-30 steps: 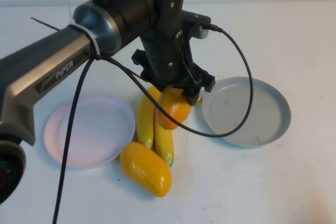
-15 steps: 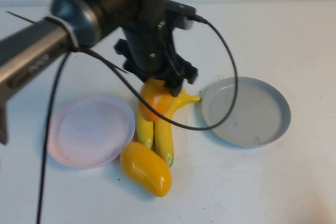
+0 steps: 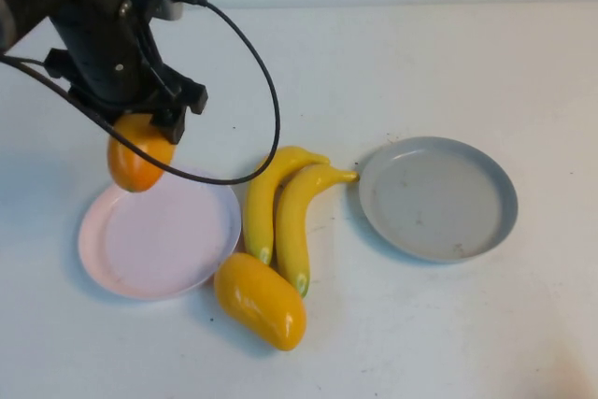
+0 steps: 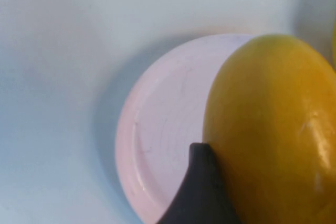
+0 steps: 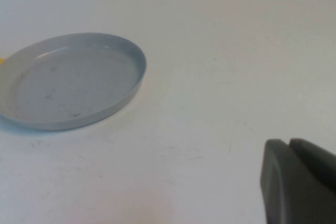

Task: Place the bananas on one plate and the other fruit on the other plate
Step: Put one type of fruit in the left plate, then put another type of fruit in the right plate

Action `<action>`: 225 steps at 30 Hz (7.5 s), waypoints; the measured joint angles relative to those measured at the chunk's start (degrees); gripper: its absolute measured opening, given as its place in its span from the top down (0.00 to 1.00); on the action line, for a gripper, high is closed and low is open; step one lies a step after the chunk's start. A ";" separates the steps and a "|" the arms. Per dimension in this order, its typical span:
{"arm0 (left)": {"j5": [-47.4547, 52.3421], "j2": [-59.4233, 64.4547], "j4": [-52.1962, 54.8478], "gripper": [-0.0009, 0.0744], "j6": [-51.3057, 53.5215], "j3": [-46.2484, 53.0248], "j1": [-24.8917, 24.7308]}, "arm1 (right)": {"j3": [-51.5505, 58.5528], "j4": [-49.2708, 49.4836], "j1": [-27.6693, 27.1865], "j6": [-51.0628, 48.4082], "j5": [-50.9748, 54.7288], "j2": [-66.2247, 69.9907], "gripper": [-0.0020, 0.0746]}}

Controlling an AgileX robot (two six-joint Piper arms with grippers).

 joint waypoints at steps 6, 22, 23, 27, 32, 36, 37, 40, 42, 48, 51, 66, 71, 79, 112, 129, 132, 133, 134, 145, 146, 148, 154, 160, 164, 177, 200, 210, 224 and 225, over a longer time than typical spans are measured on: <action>0.00 3.71 1.40 0.35 0.12 0.00 0.12 | 0.00 0.00 0.00 0.00 0.00 0.00 0.99; -0.55 11.53 0.23 0.35 4.03 0.09 2.33 | 0.00 0.00 0.00 0.00 0.00 0.00 0.99; -0.55 11.65 -0.34 0.35 4.38 0.09 2.82 | 0.00 0.00 0.00 0.00 0.00 0.00 0.99; -0.66 11.65 -1.07 0.31 4.64 0.09 4.64 | 0.00 0.00 0.00 0.00 0.00 0.00 0.99; -0.66 11.65 -1.15 0.29 4.64 0.09 5.89 | 0.00 0.00 0.00 0.00 0.00 0.00 0.99; -0.66 11.65 -1.94 0.28 4.49 0.09 5.89 | 0.00 0.00 0.00 0.00 0.00 0.00 0.99; -0.66 11.65 -2.06 0.28 4.25 0.09 5.89 | 0.00 0.00 0.00 0.00 0.00 0.00 0.99; -0.66 11.53 -2.49 0.28 3.84 0.09 5.89 | 0.00 0.00 0.00 0.00 0.00 0.00 0.99; -0.66 10.57 -2.49 0.28 3.84 0.12 5.89 | 0.00 0.00 0.00 0.00 0.00 0.00 0.99; -0.66 3.66 -5.66 0.28 7.70 0.12 6.10 | 0.00 0.00 0.00 0.00 0.00 0.00 0.99; -0.55 0.02 -9.69 0.28 14.92 0.12 6.10 | 0.00 0.00 0.00 0.00 0.00 0.00 0.99; -3.52 -20.61 -21.40 0.36 60.69 26.59 6.10 | 0.00 0.00 0.00 0.00 0.00 0.00 0.99; -10.81 -22.01 -24.92 0.36 73.40 34.77 3.66 | 0.00 0.00 0.00 0.00 0.09 0.00 0.99; -17.96 -19.07 -26.21 0.36 77.45 36.24 -4.33 | 0.00 0.00 0.00 0.00 0.09 0.00 0.99; -20.64 -12.12 -28.10 0.33 91.91 36.63 -9.26 | 0.00 0.00 0.00 0.00 0.09 0.00 0.99; -25.40 -6.41 -26.56 0.33 95.22 36.63 -11.47 | 0.00 0.00 0.00 0.00 0.09 0.00 0.99; -25.49 -6.15 -26.53 0.33 95.25 36.63 -11.47 | 0.00 0.00 0.00 0.00 0.09 0.00 0.99; -25.62 -6.02 -26.29 0.33 95.25 36.63 -11.47 | 0.00 0.00 0.00 0.00 0.09 0.00 0.99; -25.71 -5.74 -26.19 0.33 95.25 36.63 -11.47 | 0.00 0.00 0.00 0.00 0.09 0.00 0.99; -25.91 -5.00 -25.12 0.34 95.25 36.26 -11.47 | 0.00 0.00 0.00 0.00 0.09 0.00 0.99; -25.91 -5.00 -25.02 0.35 95.25 36.16 -11.47 | 0.00 0.00 0.00 0.00 0.09 0.00 0.99; -25.91 -5.00 -25.04 0.36 95.25 36.16 -11.47 | 0.00 0.00 0.00 0.00 0.09 0.00 0.99; -25.70 -5.00 -25.04 0.36 94.74 36.16 -11.47 | 0.00 0.00 0.00 0.00 0.09 0.00 0.99; -23.34 -6.70 -25.52 0.36 91.27 36.35 -11.47 | 0.00 0.00 0.00 0.00 0.09 0.00 0.99; -23.14 -10.16 -27.88 0.36 82.09 36.55 -11.47 | 0.00 0.00 0.00 0.00 0.09 0.00 0.99; -24.54 -13.37 -17.38 0.36 35.81 36.60 -11.47 | 0.00 0.00 0.00 0.00 0.09 0.00 0.99; -28.30 -8.34 13.39 0.37 -5.11 36.60 -6.85 | 0.00 0.00 0.00 0.00 0.09 0.00 1.00; -26.88 -8.31 12.59 0.15 -8.38 36.36 -6.54 | 0.00 0.00 0.00 0.00 0.09 0.00 1.00; -16.70 -10.28 -1.32 0.45 -1.46 25.29 -8.91 | 0.00 0.00 0.00 0.00 0.13 0.00 1.00; -16.70 -11.07 -1.57 0.52 -1.21 25.29 -9.43 | 0.00 0.00 0.00 0.00 0.13 0.00 1.00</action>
